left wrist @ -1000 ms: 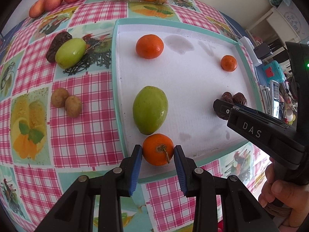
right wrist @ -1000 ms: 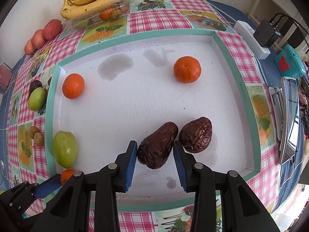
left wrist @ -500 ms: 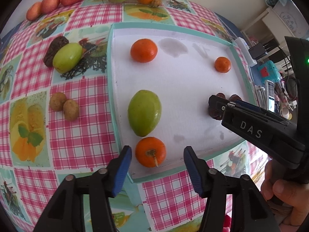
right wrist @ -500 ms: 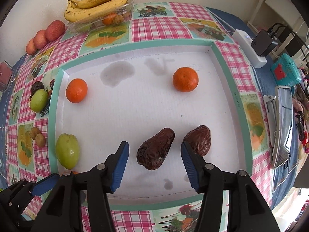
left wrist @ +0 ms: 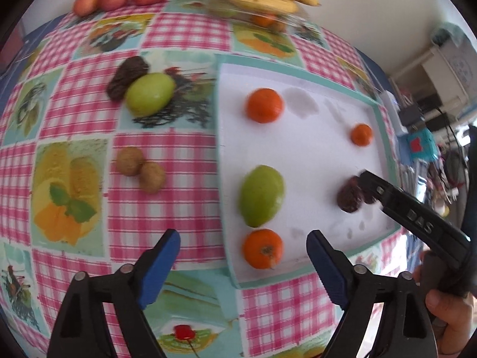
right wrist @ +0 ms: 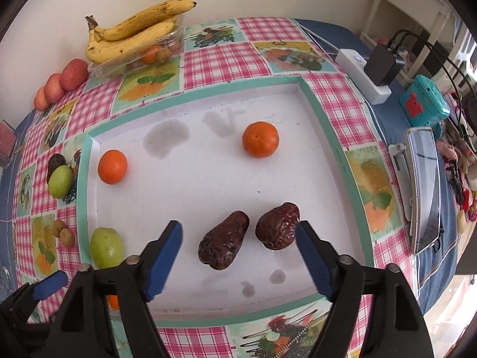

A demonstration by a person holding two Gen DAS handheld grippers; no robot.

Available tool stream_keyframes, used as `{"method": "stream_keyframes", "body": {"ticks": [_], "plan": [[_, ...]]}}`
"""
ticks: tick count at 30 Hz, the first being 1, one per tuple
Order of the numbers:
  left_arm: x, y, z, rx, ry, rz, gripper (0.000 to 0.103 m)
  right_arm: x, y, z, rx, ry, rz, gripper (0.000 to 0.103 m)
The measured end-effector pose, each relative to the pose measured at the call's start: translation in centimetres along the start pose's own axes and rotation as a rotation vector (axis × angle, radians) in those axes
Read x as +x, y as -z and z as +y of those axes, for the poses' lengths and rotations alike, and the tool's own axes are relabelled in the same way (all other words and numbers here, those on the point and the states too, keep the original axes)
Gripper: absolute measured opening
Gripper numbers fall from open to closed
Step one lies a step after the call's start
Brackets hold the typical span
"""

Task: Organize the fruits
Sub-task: 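Open the left tool to release the orange while the right tool releases the date, then move both open tools back over the loose fruit on the table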

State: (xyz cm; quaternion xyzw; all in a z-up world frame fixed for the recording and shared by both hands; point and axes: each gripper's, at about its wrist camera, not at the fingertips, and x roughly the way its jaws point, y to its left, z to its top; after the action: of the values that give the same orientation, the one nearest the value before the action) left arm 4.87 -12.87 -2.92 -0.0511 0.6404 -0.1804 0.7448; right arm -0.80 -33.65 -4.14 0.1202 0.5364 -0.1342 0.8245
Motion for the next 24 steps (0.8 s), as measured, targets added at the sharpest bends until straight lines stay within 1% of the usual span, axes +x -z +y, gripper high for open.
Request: {"method": "stream_keyframes", "body": {"ticks": [4, 10, 14, 17, 22, 24], "plan": [[-0.5, -0.3, 1.6, -0.053, -0.032, -0.041, 0.103, 0.2, 0.0, -0.4, 0.02, -0.003, 0.005, 0.085], [-2.0, -0.8, 4.8, -0.152, -0.111, -0.122, 0.103, 0.3, 0.0, -0.6, 0.039, -0.011, 0.007, 0.085], [-3.3, -1.5, 6.8, -0.21, -0.149, -0.176, 0.103, 0.3, 0.0, -0.3, 0.03, -0.013, 0.004, 0.085], [-4.4, -2.0, 8.4, -0.244, -0.175, -0.214, 0.103, 0.2, 0.0, 0.1, 0.021, -0.016, 0.003, 0.085], [-5.6, -2.6, 10.9, -0.28, -0.264, -0.254, 0.103, 0.0, 0.0, 0.9, -0.006, -0.024, -0.009, 0.085], [-6.1, -3.0, 11.8, -0.287, -0.28, -0.269, 0.103, -0.2, 0.0, 1.4, -0.021, -0.033, -0.021, 0.085]]}}
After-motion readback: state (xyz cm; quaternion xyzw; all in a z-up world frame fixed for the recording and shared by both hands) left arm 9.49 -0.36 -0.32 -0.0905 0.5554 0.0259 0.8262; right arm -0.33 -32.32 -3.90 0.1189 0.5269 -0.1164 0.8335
